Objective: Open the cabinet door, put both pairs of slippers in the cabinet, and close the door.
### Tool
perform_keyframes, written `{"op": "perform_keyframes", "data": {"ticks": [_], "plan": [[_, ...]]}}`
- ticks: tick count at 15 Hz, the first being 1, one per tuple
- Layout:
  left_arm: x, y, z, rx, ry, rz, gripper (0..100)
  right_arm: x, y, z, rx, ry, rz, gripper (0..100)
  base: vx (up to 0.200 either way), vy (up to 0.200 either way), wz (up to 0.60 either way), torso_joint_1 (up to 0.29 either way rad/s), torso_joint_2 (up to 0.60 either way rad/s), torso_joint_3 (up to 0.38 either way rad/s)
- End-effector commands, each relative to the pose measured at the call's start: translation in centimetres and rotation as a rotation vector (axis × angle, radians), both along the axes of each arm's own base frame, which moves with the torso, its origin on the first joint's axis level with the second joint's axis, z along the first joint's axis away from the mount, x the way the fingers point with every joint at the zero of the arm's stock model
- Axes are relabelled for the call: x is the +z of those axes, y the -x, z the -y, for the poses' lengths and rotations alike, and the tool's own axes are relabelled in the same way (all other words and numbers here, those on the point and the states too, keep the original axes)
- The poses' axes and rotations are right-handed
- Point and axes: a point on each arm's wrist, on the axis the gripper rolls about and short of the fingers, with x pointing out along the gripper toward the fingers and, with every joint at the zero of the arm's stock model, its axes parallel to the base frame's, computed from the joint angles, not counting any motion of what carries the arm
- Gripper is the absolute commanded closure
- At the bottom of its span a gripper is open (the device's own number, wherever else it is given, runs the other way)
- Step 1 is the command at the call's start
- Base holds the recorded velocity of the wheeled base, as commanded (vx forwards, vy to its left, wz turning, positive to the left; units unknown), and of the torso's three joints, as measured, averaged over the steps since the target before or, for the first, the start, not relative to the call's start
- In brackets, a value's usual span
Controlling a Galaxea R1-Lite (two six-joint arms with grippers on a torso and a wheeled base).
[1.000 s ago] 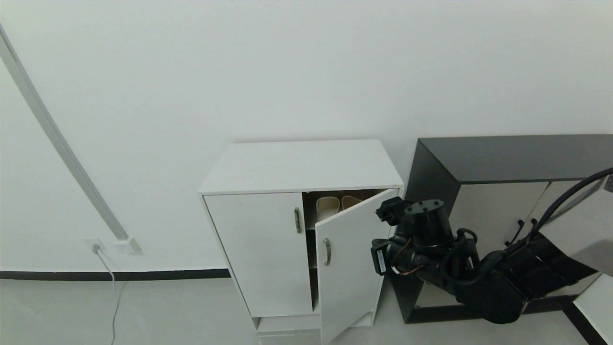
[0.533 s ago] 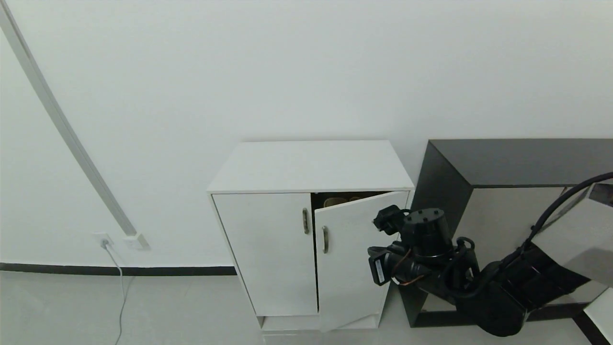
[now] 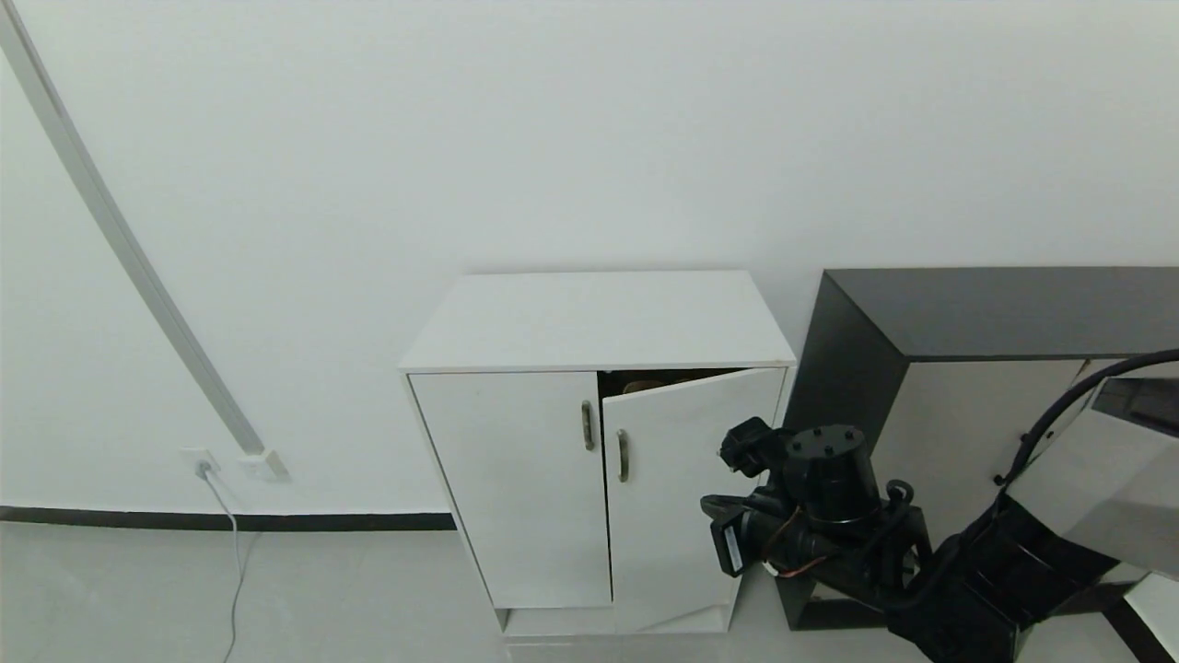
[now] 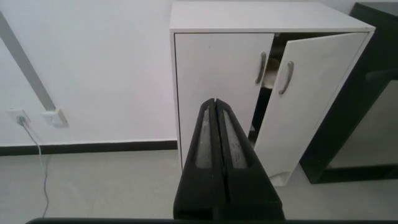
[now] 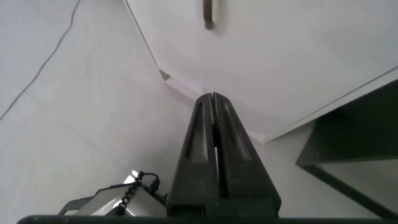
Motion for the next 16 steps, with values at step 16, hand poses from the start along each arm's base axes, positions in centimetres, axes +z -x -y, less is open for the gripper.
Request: {"op": "perform_keyframes", "data": {"ticks": [16], "plan": [[0.0,0.0,0.0,0.002,0.000,-0.001,100,-0.8,-1.7,-1.1,-0.011,-0.020,0.014,100,0.075,0.000,0.00,0.001,0.00,0.001]]}}
